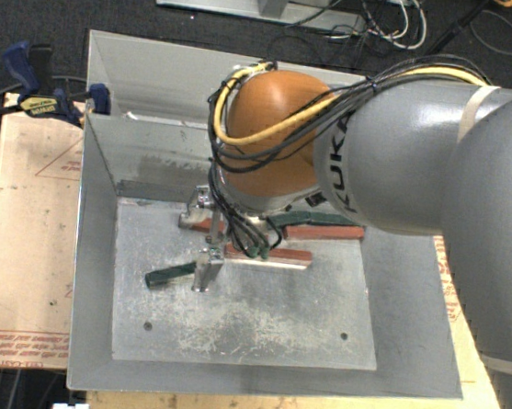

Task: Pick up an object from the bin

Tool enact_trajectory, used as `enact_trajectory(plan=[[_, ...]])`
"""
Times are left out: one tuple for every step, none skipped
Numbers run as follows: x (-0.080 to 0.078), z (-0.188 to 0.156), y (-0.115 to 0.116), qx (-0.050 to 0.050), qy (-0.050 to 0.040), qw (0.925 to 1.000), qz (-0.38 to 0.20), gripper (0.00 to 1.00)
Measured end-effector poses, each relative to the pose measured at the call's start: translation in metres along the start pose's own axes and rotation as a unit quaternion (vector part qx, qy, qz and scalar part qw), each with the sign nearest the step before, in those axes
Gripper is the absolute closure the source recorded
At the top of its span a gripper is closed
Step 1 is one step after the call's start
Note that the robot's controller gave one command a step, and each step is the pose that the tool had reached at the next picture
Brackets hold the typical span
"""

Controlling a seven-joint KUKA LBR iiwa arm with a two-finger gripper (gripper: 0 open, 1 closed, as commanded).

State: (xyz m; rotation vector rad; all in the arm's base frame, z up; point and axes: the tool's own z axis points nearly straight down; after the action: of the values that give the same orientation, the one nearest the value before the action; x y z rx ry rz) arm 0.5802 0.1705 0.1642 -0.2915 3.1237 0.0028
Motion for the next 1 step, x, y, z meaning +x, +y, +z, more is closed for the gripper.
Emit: enact_trajectory(plan=[[-0.0034,0.0924,0.0074,-0.001,-0.0015,0.9998,-0.018,0.00]])
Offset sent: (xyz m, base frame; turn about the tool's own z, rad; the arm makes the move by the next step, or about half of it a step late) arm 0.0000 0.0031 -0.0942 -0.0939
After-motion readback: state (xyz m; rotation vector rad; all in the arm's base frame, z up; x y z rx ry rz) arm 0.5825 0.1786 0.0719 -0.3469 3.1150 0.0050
